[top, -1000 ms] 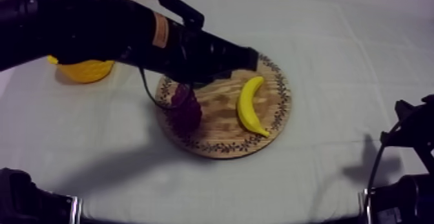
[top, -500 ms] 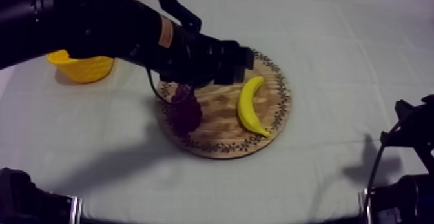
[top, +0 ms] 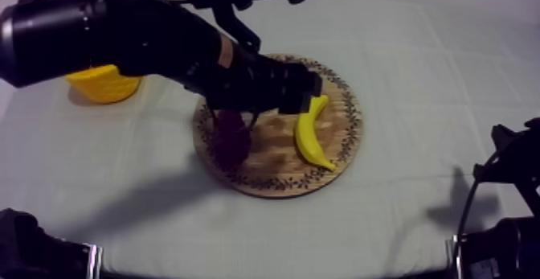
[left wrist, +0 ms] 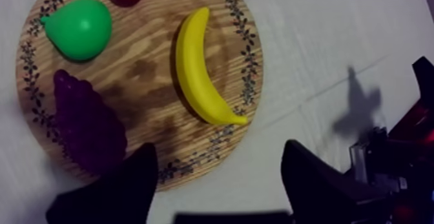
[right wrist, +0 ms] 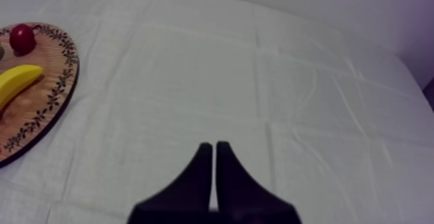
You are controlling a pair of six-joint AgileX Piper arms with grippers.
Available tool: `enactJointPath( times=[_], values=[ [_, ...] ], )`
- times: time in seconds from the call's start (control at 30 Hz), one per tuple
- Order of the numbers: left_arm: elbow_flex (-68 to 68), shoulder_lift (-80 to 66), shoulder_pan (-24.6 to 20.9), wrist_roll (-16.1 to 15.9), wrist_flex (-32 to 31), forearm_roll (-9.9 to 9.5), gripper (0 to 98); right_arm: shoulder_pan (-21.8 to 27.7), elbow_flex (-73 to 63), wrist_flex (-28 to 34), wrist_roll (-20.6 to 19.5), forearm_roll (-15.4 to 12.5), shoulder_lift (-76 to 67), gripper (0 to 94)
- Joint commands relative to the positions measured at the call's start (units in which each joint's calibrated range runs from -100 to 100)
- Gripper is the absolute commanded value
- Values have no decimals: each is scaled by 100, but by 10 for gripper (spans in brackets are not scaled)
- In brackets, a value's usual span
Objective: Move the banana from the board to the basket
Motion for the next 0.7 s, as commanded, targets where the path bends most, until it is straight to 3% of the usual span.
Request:
enactJointPath(
  times=[0.0, 0.27, 0.67],
  values=[
    [-103, 200, -23, -77, 8, 85, 702, 0, 2, -1, -1, 1, -2, 3],
    [-838, 1255, -206, -422, 470, 434, 701, 0, 2, -1, -1, 1, -2, 3],
    [-2273, 2713, -287, -691, 1517, 582, 684, 0, 2, -1, -1, 1, -2, 3]
  ],
)
